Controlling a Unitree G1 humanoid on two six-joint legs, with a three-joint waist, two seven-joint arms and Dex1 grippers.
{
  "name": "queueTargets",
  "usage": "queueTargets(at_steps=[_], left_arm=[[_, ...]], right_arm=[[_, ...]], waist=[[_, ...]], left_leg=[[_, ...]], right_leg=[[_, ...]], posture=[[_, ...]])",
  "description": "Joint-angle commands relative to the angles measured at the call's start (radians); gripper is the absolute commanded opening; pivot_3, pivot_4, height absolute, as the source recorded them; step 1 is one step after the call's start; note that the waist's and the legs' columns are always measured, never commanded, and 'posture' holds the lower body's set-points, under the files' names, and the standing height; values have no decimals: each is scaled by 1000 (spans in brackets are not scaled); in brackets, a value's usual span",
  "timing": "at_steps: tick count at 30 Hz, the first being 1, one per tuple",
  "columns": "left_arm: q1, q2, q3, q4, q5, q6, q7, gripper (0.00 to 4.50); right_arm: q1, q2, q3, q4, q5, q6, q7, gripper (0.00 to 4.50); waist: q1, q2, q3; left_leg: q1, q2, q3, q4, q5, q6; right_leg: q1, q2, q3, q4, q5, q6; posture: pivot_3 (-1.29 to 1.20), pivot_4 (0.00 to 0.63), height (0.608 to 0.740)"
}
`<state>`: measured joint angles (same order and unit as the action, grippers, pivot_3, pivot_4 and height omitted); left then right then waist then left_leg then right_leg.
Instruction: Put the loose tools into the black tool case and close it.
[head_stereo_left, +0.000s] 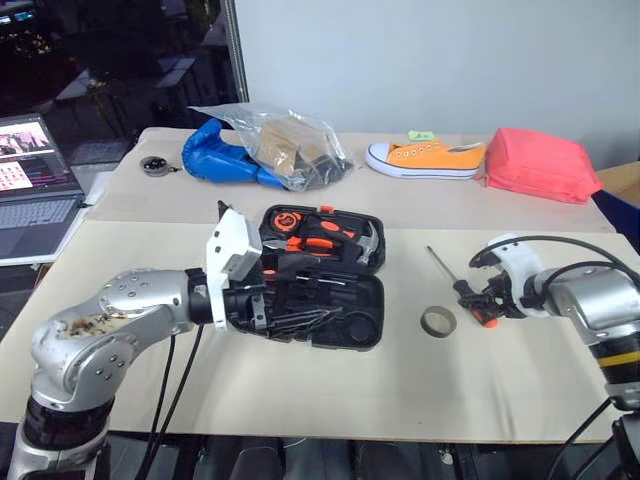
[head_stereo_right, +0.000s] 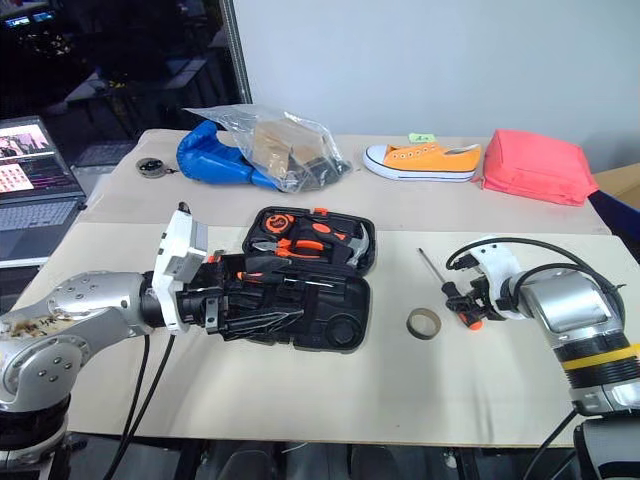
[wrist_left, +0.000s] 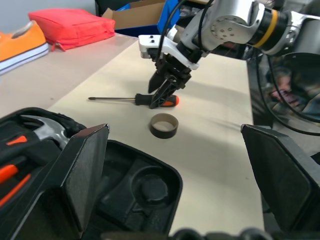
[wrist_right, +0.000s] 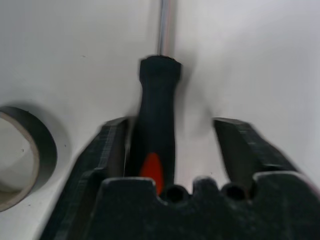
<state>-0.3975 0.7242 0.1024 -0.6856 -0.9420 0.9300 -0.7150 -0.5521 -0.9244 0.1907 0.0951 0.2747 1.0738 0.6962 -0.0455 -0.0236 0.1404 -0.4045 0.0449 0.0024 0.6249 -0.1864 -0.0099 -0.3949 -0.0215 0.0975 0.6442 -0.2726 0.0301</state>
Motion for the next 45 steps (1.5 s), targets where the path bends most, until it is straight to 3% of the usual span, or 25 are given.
queueTargets(at_steps=[1,3,6,9,14,18,22,25,30,41,43,45], left_arm=[[-27,16,11,-36,-21,-3,26,4500],[-12,26,21,-44,-11,-18,23,4500],[28,23,53,-52,2,-60,32,4500],[149,-14,87,-70,130,-217,37,4500],[399,-45,284,-17,44,-327,-101,4500],[652,-8,449,30,95,-416,-274,4500],[762,13,536,70,117,-465,-338,4500],[795,7,576,61,110,-477,-331,4500],[836,-17,564,23,129,-510,-315,4500],[882,-42,544,-12,144,-542,-287,4500],[886,-40,545,-13,142,-541,-288,4500],[886,-38,543,-13,141,-539,-287,4500]], right_arm=[[-8,-10,-10,44,-45,-70,16,1404],[-5,-8,-41,34,-41,-111,26,875],[9,-8,-116,-61,17,-169,80,861],[-10,7,-123,-251,84,-200,158,855],[-148,100,48,-367,93,-157,233,853],[-292,199,266,-285,2,-182,299,851],[-377,253,395,-177,-95,-230,340,847],[-395,274,447,-99,-153,-291,365,845],[-404,312,455,5,-205,-337,388,844],[-373,324,465,23,-261,-369,467,844],[-371,326,459,23,-265,-382,476,1845],[-366,328,444,14,-264,-398,483,2366]], waist=[[1,0,0],[1,0,0],[0,1,0],[-8,3,2],[-23,3,2],[-19,2,3],[-3,2,4],[5,2,4],[2,2,4],[3,2,4],[3,2,4],[2,2,4]], left_leg=[[0,0,0,1,0,0],[1,0,0,1,0,0],[0,0,0,1,0,0],[-1,0,1,-1,0,0],[-3,3,0,-4,0,0],[-2,4,0,-3,0,0],[-3,3,2,-2,0,-1],[-3,3,5,-2,0,-1],[-3,4,6,-3,-1,-3],[-2,4,5,-7,-1,-3],[-2,3,5,-7,-1,-3],[-2,4,5,-7,-1,-3]], right_leg=[[1,0,0,0,0,0],[1,0,0,0,0,0],[1,0,0,0,0,0],[-3,0,2,0,0,0],[-8,3,2,3,1,-4],[-8,3,0,3,0,-5],[-9,-1,-1,3,0,-6],[-10,-3,-2,2,-1,-14],[-10,-3,-2,3,1,-12],[-10,-2,-2,3,1,-13],[-10,-2,-2,3,1,-13],[-10,-2,-2,3,1,-13]], posture=[[0,150,740],[0,150,740],[0,150,740],[0,150,740],[0,150,740],[0,150,740],[0,150,740],[0,150,740],[0,150,740],[0,150,740],[0,150,740],[0,150,740]])
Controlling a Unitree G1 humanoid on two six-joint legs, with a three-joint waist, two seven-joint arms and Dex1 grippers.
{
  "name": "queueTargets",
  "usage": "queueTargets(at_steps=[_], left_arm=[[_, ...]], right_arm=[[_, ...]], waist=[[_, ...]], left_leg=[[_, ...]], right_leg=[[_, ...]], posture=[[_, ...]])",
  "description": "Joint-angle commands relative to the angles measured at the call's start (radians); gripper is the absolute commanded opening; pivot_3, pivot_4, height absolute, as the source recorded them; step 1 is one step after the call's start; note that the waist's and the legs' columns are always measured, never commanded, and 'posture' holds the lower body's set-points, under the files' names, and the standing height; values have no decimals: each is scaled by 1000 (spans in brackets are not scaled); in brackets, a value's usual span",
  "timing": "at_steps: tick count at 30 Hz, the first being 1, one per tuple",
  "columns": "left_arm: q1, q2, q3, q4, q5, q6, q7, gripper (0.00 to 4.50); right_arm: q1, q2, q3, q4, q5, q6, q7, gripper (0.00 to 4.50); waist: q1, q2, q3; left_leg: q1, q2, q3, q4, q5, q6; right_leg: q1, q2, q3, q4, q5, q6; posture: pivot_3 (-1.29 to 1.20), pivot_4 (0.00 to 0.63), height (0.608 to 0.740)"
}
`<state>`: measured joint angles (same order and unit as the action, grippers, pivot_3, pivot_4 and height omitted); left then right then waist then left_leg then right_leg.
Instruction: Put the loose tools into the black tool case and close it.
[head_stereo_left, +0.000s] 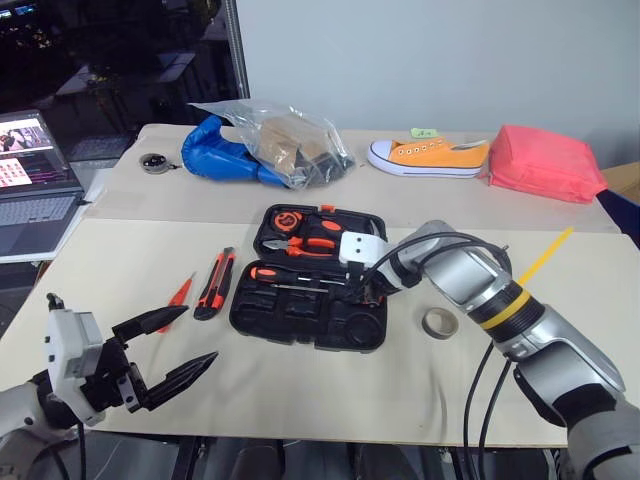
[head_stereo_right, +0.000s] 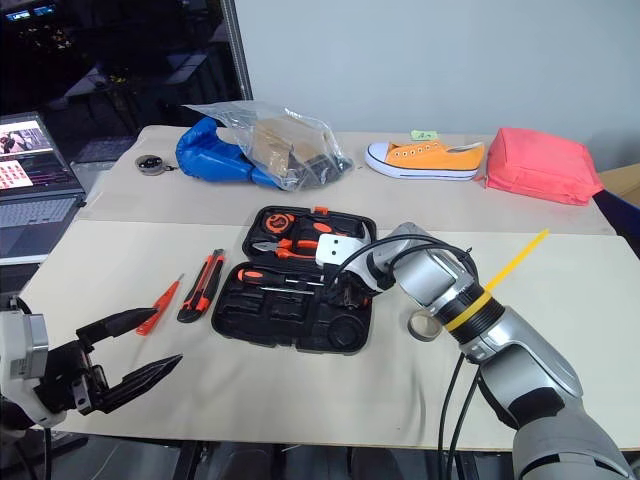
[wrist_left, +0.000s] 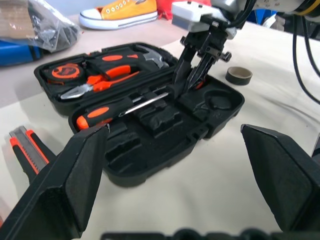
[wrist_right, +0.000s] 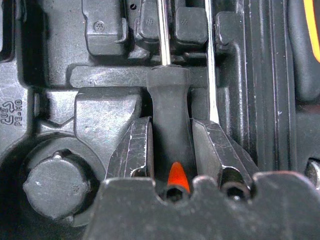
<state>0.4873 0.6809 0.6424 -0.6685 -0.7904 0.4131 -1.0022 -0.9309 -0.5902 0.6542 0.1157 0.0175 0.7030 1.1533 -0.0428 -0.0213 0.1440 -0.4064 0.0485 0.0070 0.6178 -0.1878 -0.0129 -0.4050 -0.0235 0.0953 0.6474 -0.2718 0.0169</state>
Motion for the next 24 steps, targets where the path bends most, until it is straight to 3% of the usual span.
queueTargets(at_steps=[1,2,9,13,18,24], left_arm=[[0,7,2,-29,-10,-22,0,4500],[-2,9,1,-27,-10,-21,0,4500],[-18,16,-8,-17,-1,-22,5,4500],[-24,7,-20,-18,7,-25,19,4500],[-29,-4,-32,-19,14,-27,42,4500],[-29,-2,-38,-25,14,-22,56,4500]], right_arm=[[18,-2,-42,-17,6,-32,24,2660],[21,0,-63,-33,20,-28,26,2992],[132,40,-313,-182,215,-72,27,2992],[196,116,-438,-202,312,-44,-44,1934],[333,217,-474,-209,246,-166,-256,225],[467,271,-391,-189,105,-289,-410,74]], waist=[[-2,0,0],[-2,0,0],[-7,0,0],[-6,-1,0],[-5,-2,-1],[-8,-2,-1]], left_leg=[[0,0,0,0,0,0],[0,0,0,0,0,0],[0,1,-1,-1,0,0],[1,1,-1,-1,0,0],[1,1,-1,-1,0,0],[1,1,-1,-1,0,0]], right_leg=[[0,0,0,0,0,0],[0,0,0,0,0,0],[0,2,0,1,-1,-1],[1,2,0,1,-1,-1],[1,2,0,1,-1,-1],[0,2,1,1,-1,-1]], posture=[[0,150,740],[0,150,740],[0,150,740],[0,150,740],[0,150,740],[0,150,740]])
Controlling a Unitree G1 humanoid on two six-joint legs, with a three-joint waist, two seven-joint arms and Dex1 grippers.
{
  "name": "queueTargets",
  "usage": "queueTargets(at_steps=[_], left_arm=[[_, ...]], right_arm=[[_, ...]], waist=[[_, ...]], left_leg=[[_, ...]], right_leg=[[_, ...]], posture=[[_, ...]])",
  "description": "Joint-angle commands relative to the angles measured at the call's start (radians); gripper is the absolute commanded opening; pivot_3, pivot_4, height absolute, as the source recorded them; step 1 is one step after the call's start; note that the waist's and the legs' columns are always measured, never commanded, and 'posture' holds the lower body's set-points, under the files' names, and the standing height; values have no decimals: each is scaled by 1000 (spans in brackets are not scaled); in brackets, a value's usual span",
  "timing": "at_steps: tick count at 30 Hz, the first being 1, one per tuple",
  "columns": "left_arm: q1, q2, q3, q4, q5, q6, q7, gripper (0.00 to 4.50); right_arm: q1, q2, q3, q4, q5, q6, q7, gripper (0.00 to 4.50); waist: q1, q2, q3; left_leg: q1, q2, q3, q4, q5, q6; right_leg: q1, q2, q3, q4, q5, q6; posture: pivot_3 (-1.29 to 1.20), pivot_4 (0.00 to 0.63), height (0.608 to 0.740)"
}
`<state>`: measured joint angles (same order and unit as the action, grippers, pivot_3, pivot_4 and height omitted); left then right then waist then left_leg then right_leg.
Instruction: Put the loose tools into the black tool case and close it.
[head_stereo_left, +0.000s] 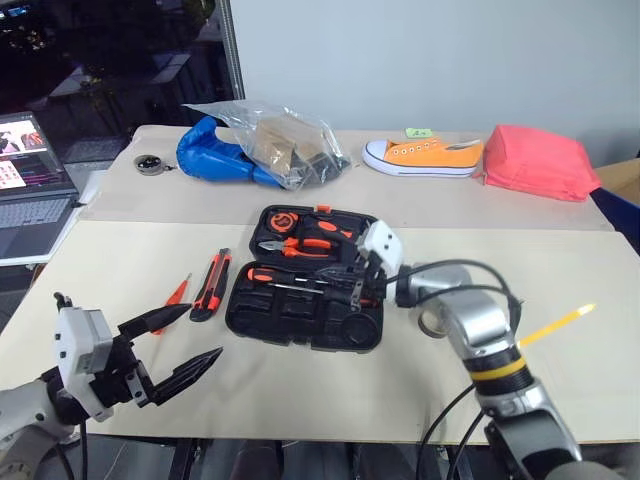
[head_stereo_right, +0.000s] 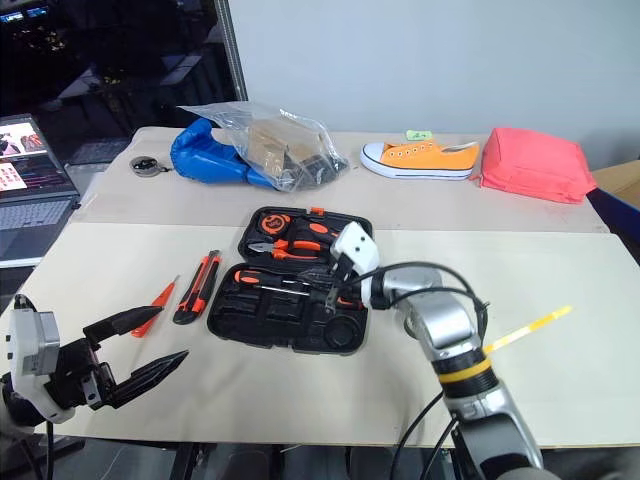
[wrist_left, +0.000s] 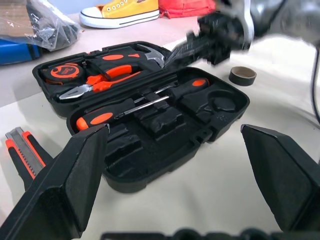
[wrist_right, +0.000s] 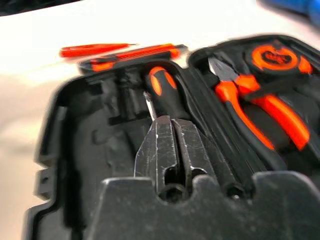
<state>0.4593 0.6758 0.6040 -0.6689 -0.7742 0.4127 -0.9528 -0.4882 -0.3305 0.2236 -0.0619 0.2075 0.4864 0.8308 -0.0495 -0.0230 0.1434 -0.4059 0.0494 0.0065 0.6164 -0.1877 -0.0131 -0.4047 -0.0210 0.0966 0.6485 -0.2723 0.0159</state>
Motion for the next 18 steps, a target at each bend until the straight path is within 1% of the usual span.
queueTargets(at_steps=[1,4,7,13,14,15,18], left_arm=[[-1,4,0,-27,-2,-20,9,4500],[-1,7,1,-29,-3,-17,11,4500],[-2,12,4,-31,-5,-13,13,4500],[-12,23,-3,-26,-2,-8,20,4500],[-14,23,-6,-25,1,-4,27,4500],[-18,19,-9,-25,0,2,43,4500],[-45,-3,-11,-14,17,25,139,4500]], right_arm=[[34,11,55,-1,-114,-75,-112,74],[56,1,96,6,-169,-63,-142,74],[82,-26,146,7,-214,-26,-143,74],[80,-80,253,47,-294,-22,-95,74],[81,-79,256,55,-302,-44,-103,74],[84,-73,251,57,-299,-69,-111,74],[107,-15,173,11,-246,-177,-168,74]], waist=[[-3,0,0],[-5,0,0],[-7,-3,-2],[-5,-7,-5],[-4,-8,-6],[-3,-9,-7],[1,-12,-9]], left_leg=[[0,0,0,0,0,0],[1,0,0,0,0,0],[3,0,0,0,0,0],[12,0,0,0,0,-1],[14,0,0,0,0,-1],[17,0,0,0,0,-1],[20,0,1,-2,0,-1]], right_leg=[[0,0,0,0,0,0],[0,0,0,0,0,0],[2,0,0,0,0,0],[12,-1,0,-1,-4,4],[14,-1,0,-1,-7,0],[16,-2,0,-1,-9,-1],[18,-2,0,-1,-10,-1]], posture=[[0,150,740],[0,150,740],[0,150,740],[0,150,740],[0,150,740],[0,150,740],[0,150,740]])
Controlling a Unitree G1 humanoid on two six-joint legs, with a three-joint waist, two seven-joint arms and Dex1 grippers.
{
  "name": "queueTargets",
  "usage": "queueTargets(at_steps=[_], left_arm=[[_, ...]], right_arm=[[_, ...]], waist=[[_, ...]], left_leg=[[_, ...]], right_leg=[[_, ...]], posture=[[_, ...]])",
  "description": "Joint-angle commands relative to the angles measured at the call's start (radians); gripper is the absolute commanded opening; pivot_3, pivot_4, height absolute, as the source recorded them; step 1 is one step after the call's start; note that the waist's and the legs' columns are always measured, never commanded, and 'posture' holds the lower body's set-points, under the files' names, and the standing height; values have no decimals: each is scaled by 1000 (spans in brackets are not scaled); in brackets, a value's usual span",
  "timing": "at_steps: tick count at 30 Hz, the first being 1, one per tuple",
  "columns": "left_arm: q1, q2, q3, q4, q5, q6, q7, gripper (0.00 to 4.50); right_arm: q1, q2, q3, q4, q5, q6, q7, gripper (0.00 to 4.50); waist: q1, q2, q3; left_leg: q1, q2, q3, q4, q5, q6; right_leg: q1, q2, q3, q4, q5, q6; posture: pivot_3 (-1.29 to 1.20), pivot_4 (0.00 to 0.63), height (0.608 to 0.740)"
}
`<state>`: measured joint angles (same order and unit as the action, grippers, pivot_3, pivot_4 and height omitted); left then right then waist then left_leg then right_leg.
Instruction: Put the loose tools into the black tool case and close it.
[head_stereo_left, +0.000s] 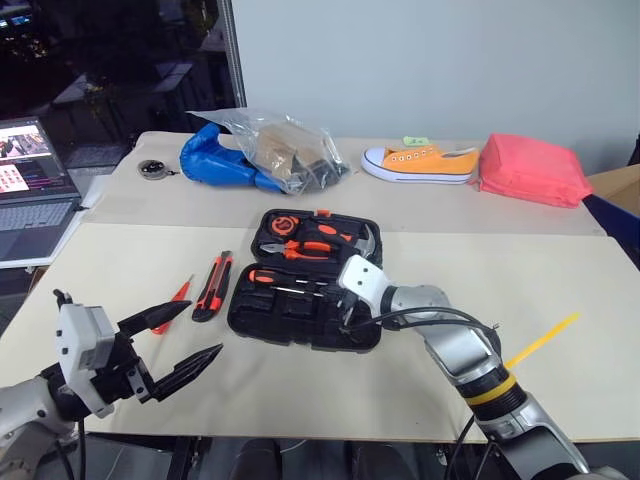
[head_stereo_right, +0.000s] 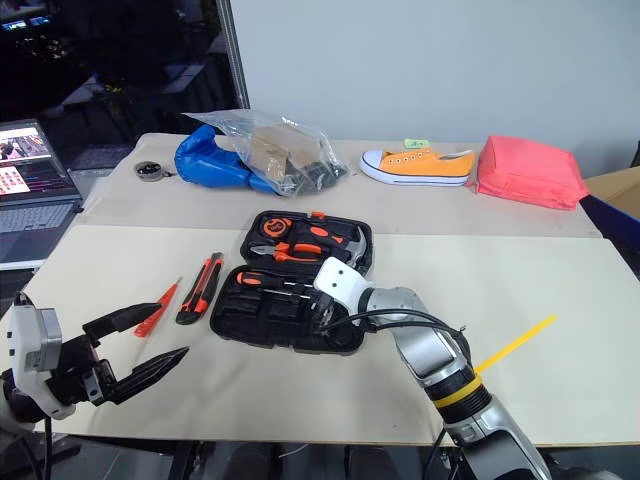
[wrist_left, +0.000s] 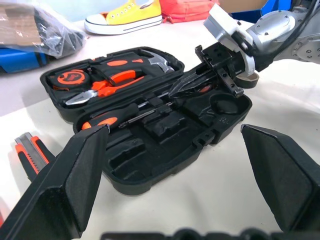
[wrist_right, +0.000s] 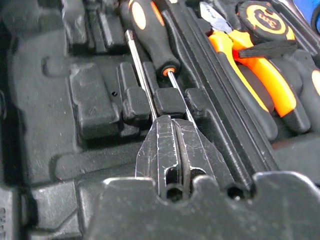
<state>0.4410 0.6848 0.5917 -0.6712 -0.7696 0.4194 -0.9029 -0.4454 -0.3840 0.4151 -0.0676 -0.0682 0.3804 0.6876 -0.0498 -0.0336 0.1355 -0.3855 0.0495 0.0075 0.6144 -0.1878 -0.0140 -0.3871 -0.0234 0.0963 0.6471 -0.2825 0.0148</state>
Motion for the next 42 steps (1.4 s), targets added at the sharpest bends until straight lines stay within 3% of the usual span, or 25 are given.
queueTargets(at_steps=[1,3,6,7,10,13,17,19,26,30,35,38,42], left_arm=[[-35,-14,-3,-5,21,35,126,4500],[-59,-27,-15,11,60,56,209,4500],[-107,-29,-31,39,108,134,342,4500],[-123,-22,-36,49,124,161,377,4500],[-200,27,-38,106,106,354,489,4500],[-282,58,-29,154,41,478,515,4500],[-390,128,-78,231,63,612,545,4500],[-430,154,-109,264,73,655,545,4500],[-569,201,-289,435,153,725,519,4500],[-599,211,-352,510,197,718,495,3536],[-575,230,-371,521,237,663,433,1674],[-558,214,-307,481,223,563,370,506],[-572,232,-219,400,162,419,205,423]], right_arm=[[77,60,-52,-12,55,-103,-41,74],[95,105,-120,-69,118,-132,-57,74],[105,106,-172,-150,251,-99,38,74],[102,98,-176,-162,271,-90,60,603],[61,29,-229,-260,425,-6,183,1485],[10,-56,-296,-317,540,68,256,2578],[3,-212,-365,-370,649,119,387,4001],[6,-252,-381,-380,680,131,412,4479],[23,-306,-389,-383,681,113,418,4479],[41,-316,-389,-391,665,102,407,4500],[78,-324,-403,-404,654,89,384,4500],[101,-320,-403,-411,644,71,364,4500],[146,-313,-419,-421,627,33,337,4500]], waist=[[2,-2,-1],[3,-2,-1],[-3,2,3],[-4,2,3],[-2,2,5],[1,2,6],[7,1,7],[7,1,8],[0,0,9],[6,0,9],[6,0,9],[6,1,9],[10,0,9]], left_leg=[[0,0,0,-1,0,0],[-1,1,0,-2,0,0],[-4,1,0,-3,0,0],[-5,1,0,-3,0,0],[-5,0,-2,-4,0,0],[-5,0,-4,-4,0,0],[-6,0,-5,-5,0,0],[-6,-1,-5,-6,0,0],[-7,-1,-4,-7,0,0],[-10,-1,-5,-7,0,0],[-11,-2,-4,-7,0,0],[-12,-2,-4,-7,0,0],[-20,-1,-5,-5,0,0]], right_leg=[[0,0,0,0,0,0],[0,1,0,1,0,0],[-4,2,1,1,4,6],[-4,2,1,1,4,6],[-4,2,0,1,4,6],[-4,2,-1,1,4,6],[-3,2,-3,0,3,6],[-4,2,-3,0,3,5],[-6,2,-2,0,3,4],[-8,2,-2,0,5,0],[-9,1,-2,0,6,-1],[-10,1,-2,0,6,-1],[-17,1,-3,1,6,-1]], posture=[[0,150,740],[0,150,740],[0,150,740],[0,150,740],[0,150,740],[0,150,740],[0,150,740],[0,150,740],[0,150,740],[0,150,740],[0,150,740],[0,150,740],[0,150,740]])
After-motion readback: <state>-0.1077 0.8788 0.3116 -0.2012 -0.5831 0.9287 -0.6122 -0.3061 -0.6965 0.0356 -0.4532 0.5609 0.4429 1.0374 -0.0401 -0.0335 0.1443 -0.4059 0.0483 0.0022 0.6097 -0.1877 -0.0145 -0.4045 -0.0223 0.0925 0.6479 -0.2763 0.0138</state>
